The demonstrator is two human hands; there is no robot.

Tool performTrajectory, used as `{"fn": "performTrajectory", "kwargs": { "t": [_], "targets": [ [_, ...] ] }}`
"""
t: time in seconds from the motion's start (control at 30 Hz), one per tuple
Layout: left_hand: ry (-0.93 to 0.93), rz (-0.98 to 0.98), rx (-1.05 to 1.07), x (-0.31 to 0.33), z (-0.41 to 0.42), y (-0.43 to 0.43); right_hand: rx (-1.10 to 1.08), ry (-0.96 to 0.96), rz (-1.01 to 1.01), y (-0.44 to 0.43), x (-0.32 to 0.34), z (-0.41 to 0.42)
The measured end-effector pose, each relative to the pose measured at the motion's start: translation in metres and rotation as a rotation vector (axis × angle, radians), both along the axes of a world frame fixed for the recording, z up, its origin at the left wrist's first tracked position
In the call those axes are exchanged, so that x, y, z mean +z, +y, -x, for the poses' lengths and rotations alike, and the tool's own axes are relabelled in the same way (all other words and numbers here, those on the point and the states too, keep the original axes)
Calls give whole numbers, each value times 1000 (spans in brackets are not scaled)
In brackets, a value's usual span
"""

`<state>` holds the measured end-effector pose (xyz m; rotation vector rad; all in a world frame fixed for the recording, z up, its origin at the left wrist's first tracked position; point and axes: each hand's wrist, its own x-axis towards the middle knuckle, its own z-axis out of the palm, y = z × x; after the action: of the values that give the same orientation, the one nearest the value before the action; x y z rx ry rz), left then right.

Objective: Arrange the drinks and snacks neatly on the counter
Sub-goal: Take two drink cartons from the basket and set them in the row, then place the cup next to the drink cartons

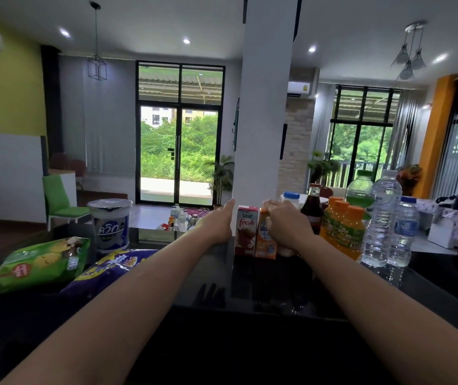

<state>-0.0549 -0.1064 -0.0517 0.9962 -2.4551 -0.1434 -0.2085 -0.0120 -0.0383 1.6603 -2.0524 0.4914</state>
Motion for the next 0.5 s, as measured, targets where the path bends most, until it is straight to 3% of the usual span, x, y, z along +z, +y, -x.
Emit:
{"fn": "performTrajectory", "kwargs": {
  "t": [0.2, 0.37, 0.5],
  "targets": [
    [-105, 52, 178, 21, -65, -16, 70, -68, -46, -14, 16, -46],
    [-81, 129, 329, 31, -143, -45, 182, -70, -28, -55, 15, -98],
    [-36, 49, 437, 24, -198, -70, 269, -84, -72, -96, -2, -140]
  ]
}}
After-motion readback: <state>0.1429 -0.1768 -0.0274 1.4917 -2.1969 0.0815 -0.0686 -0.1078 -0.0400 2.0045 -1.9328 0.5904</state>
